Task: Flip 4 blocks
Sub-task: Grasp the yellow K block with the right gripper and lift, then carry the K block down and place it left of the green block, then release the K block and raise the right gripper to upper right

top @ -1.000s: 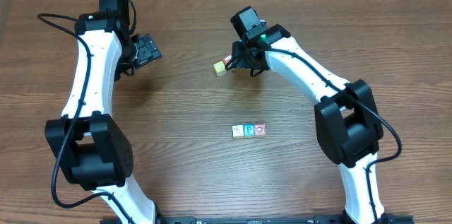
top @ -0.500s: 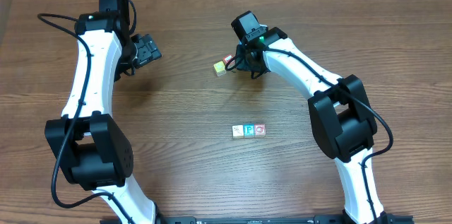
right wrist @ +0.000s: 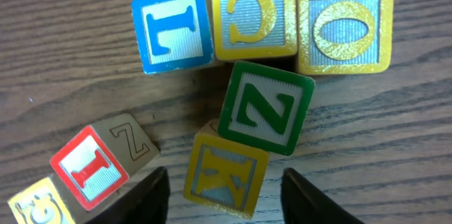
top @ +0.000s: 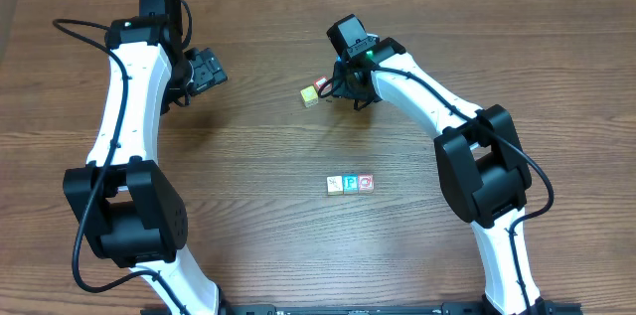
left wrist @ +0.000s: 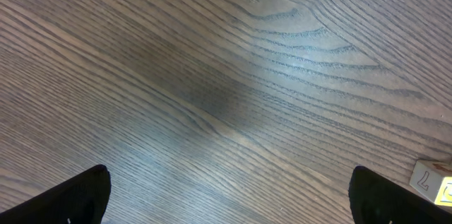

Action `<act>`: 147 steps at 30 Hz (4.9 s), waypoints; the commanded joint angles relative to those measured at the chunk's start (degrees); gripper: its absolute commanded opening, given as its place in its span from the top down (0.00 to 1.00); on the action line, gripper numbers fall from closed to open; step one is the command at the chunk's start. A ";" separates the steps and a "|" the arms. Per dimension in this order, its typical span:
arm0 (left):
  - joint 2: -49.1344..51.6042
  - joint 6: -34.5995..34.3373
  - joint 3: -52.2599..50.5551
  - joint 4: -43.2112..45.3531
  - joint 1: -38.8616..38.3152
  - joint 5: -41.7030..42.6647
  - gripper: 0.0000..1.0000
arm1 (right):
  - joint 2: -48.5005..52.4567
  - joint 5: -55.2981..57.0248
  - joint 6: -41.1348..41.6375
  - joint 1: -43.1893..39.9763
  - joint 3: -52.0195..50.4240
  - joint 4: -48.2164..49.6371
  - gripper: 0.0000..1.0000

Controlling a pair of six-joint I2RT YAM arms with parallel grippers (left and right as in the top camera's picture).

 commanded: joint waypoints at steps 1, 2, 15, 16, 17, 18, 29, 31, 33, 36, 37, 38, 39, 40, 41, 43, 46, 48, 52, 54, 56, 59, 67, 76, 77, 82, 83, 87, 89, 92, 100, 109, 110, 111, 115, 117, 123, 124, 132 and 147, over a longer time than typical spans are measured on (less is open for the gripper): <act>-0.98 -0.81 0.92 0.07 0.11 -0.52 0.00 | 0.76 0.61 2.10 -0.22 0.70 0.28 0.51; -0.98 -0.81 0.92 0.07 0.11 -0.52 0.00 | 0.90 0.57 2.36 -0.22 0.70 0.31 0.51; -0.98 -0.81 0.92 0.07 0.11 -0.52 0.00 | -0.28 -6.36 2.29 -1.31 2.34 -2.93 0.71; -0.98 -0.81 0.92 0.07 0.11 -0.52 0.00 | -0.96 -7.21 2.29 -1.62 2.78 -3.74 0.71; -0.98 -0.81 0.92 0.07 0.11 -0.52 0.00 | -1.55 -7.52 2.27 -1.81 3.15 -4.46 0.71; -0.98 -0.81 0.92 0.07 0.11 -0.52 0.00 | -2.43 -7.48 2.03 -2.08 3.61 -5.46 0.71; -0.98 -0.81 0.92 0.07 0.11 -0.52 0.00 | -10.91 -7.50 -1.01 -3.17 4.35 -15.82 0.72; -0.98 -0.81 0.92 0.07 0.11 -0.52 0.00 | -11.61 -7.52 -1.25 -3.17 4.35 -18.51 0.72; -0.98 -0.81 0.92 0.07 0.11 -0.52 0.00 | -11.98 -7.50 -1.42 -3.17 4.35 -21.00 0.72; -0.98 -0.81 0.92 0.07 0.11 -0.52 0.00 | -12.09 -7.52 -1.42 -3.17 4.35 -24.70 0.72; -0.98 -0.81 0.92 0.07 0.11 -0.52 0.00 | -12.09 -7.50 -1.49 -3.17 4.35 -26.38 0.73; -0.98 -0.81 0.92 0.07 0.11 -0.52 0.00 | -12.09 -7.69 -2.23 -3.17 4.35 -27.65 0.73; -0.98 -0.81 0.92 0.07 0.11 -0.52 0.00 | -12.09 -8.11 -3.30 -3.17 4.35 -28.61 0.73; -0.98 -0.81 0.92 0.07 0.11 -0.52 0.00 | -12.09 -8.55 -4.31 -3.17 4.35 -29.66 0.73; -0.98 -0.81 0.92 0.07 0.11 -0.52 0.00 | -12.09 -9.03 -5.11 -3.10 4.35 -30.86 0.73; -0.98 -0.81 0.92 0.07 0.11 -0.52 0.00 | -12.09 -9.62 -6.45 -3.04 4.35 -32.96 0.73; -0.98 -0.81 0.92 0.07 0.11 -0.52 0.00 | -12.09 -9.60 -7.43 -3.02 4.35 -35.36 0.73; -0.98 -0.81 0.92 0.07 0.11 -0.52 0.00 | -12.09 -9.68 -7.41 -3.02 4.35 -36.30 0.77; -0.98 -0.81 0.92 0.07 0.11 -0.52 0.00 | -12.09 -12.81 -7.41 -2.95 4.31 -36.35 0.81; -0.98 -0.81 0.92 0.07 0.11 -0.52 0.00 | -12.09 -13.92 -7.41 -2.58 4.28 -36.24 0.80; -0.98 -0.81 0.92 0.07 0.11 -0.52 0.00 | -12.09 -13.88 -7.43 -1.95 4.13 -36.28 0.80; -0.98 -0.81 0.92 0.07 0.11 -0.52 0.00 | -12.09 -13.92 -7.39 -0.74 3.48 -36.54 0.79; -0.98 -0.81 0.92 0.07 0.11 -0.52 0.00 | -12.07 -18.62 -7.41 6.34 2.58 -32.89 0.78; -0.98 -0.81 0.92 0.07 0.11 -0.52 0.00 | -12.07 -14.25 -6.12 18.05 2.14 -29.53 0.75; -0.98 -0.81 0.92 0.07 0.11 -0.52 0.00 | -12.07 -13.03 -4.39 19.39 1.55 -28.81 0.75; -0.98 -0.81 0.92 0.07 0.11 -0.52 0.00 | -12.04 -7.08 0.66 23.76 -1.90 -24.98 0.75; -0.98 -0.81 0.92 0.07 0.11 -0.52 0.00 | -12.04 -5.88 1.46 24.20 -2.84 -24.41 0.75; -0.98 -0.81 0.92 0.07 0.11 -0.52 0.00 | -12.04 -3.10 3.61 24.76 -6.86 -21.46 0.75; -0.98 -0.81 0.92 0.07 0.11 -0.52 0.00 | -12.04 -3.10 3.61 24.74 -8.87 -18.62 0.75; -0.98 -0.81 0.92 0.07 0.11 -0.52 0.00 | -12.04 -3.10 3.58 24.68 -11.47 -14.91 0.75; -0.98 -0.81 0.92 0.07 0.11 -0.52 0.00 | -12.04 -3.34 3.58 24.74 -12.39 -14.10 0.58; -0.98 -0.81 0.92 0.07 0.11 -0.52 0.00 | -14.67 -6.16 -0.24 20.70 -4.74 -19.78 0.45; -0.98 -0.81 0.92 0.07 0.11 -0.52 0.00 | -15.50 -6.16 -1.03 19.34 -2.93 -21.49 0.44; -0.98 -0.81 0.92 0.07 0.11 -0.52 0.00 | -15.98 -6.10 -1.33 18.45 -1.99 -22.45 0.43; -0.98 -0.81 0.92 0.07 0.11 -0.52 0.00 | -18.84 -4.59 -2.93 11.26 0.24 -25.42 0.38; -0.98 -0.81 0.92 0.07 0.11 -0.52 0.00 | -19.58 -3.17 -2.95 6.56 0.24 -26.47 0.25; -0.98 -0.81 0.92 0.07 0.11 -0.52 0.00 | -19.52 -0.11 -2.91 -6.67 -0.07 -30.08 0.00; -0.98 -0.81 0.92 0.07 0.11 -0.52 0.00 | -19.52 -0.13 -2.91 -8.46 -0.07 -29.97 0.00; -0.98 -0.81 0.92 0.07 0.11 -0.52 0.00 | -19.52 -0.13 -2.89 -20.90 -0.04 -26.01 0.00; -0.98 -0.81 0.92 0.07 0.11 -0.52 0.00 | -19.52 -0.13 -2.91 -26.80 -0.04 -23.96 0.00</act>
